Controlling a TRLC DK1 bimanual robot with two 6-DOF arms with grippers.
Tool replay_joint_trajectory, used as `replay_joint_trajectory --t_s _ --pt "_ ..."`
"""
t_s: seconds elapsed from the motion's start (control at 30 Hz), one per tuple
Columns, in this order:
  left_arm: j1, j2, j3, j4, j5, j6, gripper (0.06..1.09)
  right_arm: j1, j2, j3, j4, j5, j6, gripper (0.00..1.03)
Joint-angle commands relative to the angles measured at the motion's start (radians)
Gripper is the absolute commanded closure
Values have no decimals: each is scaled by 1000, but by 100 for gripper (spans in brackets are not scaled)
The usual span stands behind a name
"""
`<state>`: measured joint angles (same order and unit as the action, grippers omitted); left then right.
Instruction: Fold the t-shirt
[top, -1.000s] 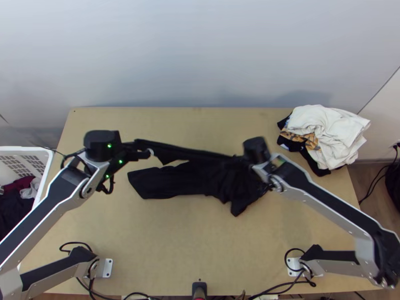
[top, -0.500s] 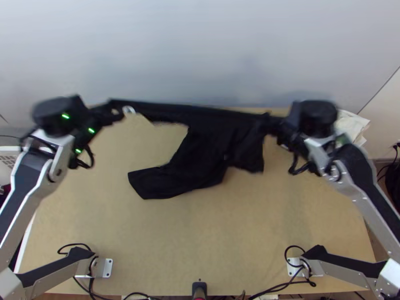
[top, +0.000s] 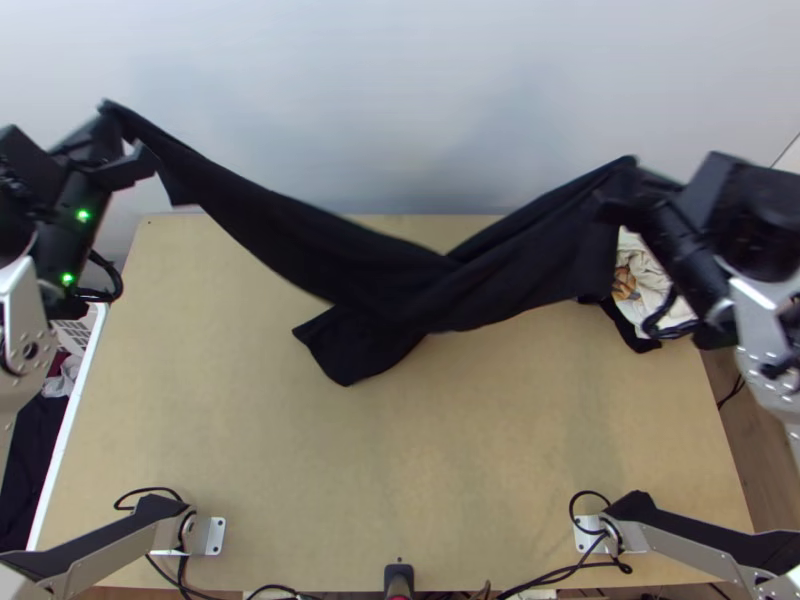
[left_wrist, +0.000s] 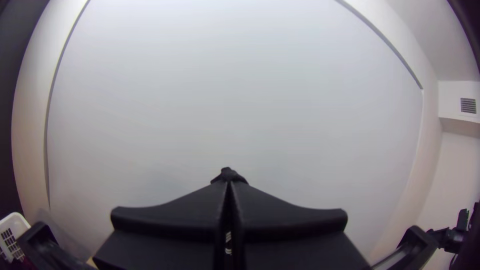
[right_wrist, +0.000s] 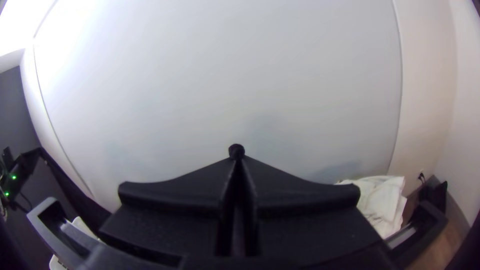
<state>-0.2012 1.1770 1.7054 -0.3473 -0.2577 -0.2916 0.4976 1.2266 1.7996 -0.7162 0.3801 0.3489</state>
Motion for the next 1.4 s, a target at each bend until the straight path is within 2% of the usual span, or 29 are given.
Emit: replay_joint_trajectory --t_s 0.0,0.1,0.27,0.37,0.5,0.73,0.97,1.13,1.2,1.37 --pt "-40 -54 43 188 -114 154 105 39 -22 92 34 117 -117 100" --pt "-47 -76 46 304 -152 238 105 67 -39 96 127 191 -215 100" --pt "-46 -102 51 450 -221 365 105 68 -47 118 205 261 -286 100" --pt "-46 -119 49 508 -241 428 105 56 -59 121 256 295 -327 100" --pt "-46 -139 59 597 -245 516 105 61 -78 119 366 339 -442 100" --pt "-46 -185 63 645 -245 571 105 67 -119 107 498 388 -573 100" --pt "-43 -220 72 648 -245 614 105 127 -161 107 509 391 -654 100" --pt "-20 -226 76 648 -245 617 105 200 -167 107 446 396 -651 100" --pt "-17 -226 80 650 -247 617 105 216 -170 110 371 395 -610 100" --pt "-7 -214 82 642 -276 617 105 254 -174 172 75 352 -416 100"
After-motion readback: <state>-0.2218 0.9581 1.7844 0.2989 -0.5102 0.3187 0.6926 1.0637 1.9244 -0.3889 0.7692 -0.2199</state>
